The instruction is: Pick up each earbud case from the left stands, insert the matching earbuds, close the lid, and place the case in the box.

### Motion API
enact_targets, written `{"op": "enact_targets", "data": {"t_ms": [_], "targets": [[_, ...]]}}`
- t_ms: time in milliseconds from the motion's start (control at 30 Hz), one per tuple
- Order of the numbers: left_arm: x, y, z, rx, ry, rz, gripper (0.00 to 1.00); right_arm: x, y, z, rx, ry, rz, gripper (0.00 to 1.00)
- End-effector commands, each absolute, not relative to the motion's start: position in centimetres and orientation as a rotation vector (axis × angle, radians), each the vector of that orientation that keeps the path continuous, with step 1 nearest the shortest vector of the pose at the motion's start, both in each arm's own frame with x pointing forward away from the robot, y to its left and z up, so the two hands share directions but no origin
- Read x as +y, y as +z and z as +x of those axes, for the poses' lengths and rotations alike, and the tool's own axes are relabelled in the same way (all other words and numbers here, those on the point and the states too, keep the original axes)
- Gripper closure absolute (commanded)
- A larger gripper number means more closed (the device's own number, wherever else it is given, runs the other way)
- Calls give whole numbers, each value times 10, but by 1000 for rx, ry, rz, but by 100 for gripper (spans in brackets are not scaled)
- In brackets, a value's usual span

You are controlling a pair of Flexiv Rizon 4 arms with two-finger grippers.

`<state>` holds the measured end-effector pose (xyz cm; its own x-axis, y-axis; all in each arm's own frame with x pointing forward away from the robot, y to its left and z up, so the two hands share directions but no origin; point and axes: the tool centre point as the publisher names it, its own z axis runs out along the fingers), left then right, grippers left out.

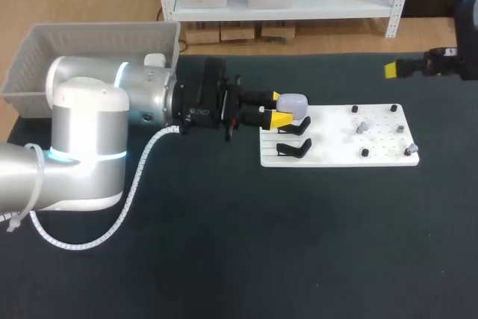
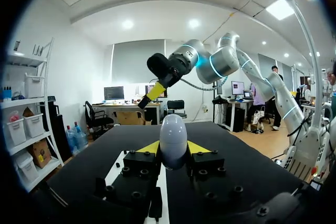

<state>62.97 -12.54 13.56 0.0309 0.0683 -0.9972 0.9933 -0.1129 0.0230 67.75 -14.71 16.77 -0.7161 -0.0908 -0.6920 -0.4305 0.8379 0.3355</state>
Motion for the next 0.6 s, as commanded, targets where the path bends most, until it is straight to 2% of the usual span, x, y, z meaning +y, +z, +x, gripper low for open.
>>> {"op": "enact_targets", "data": {"t_ms": [33,600], "targets": [[-125,135,628,1185,-1233,1353,100,-124,179,642,2290,604,-386,0],[-125,135,628,1185,-1233,1353,100,-7,178,589,2312,641,-507,0]]}}
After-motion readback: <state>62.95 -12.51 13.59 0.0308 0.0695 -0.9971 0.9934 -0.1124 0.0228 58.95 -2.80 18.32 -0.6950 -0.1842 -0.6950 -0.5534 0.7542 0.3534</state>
